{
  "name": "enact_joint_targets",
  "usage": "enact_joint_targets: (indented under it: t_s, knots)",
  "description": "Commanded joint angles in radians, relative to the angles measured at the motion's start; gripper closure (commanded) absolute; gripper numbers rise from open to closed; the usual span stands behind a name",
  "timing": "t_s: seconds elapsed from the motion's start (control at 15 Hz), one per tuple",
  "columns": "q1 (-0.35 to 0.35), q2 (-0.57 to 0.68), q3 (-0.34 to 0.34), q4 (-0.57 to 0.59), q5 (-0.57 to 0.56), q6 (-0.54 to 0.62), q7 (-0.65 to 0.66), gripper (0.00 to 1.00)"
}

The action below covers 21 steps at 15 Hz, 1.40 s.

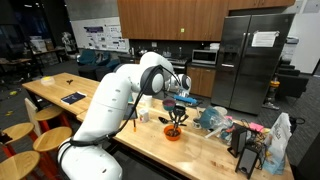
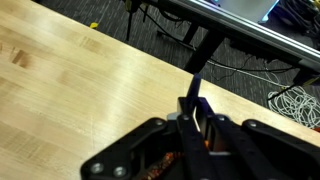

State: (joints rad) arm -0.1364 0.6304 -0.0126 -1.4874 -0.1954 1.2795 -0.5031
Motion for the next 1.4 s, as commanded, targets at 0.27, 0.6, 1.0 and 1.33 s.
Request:
enact_joint_targets:
  t_s: [0.27,0.6,1.0,1.33]
  knots:
    - [0.014,0.018,0.016,-0.004,-0.060,0.017,0.001,0.97]
    - [0.039,0.026,0.041,-0.016,-0.112,0.059,-0.029,0.97]
    - [0.070,0.028,0.064,-0.014,-0.140,0.063,-0.039,0.97]
    - [0.082,0.032,0.078,-0.008,-0.134,0.065,-0.046,0.97]
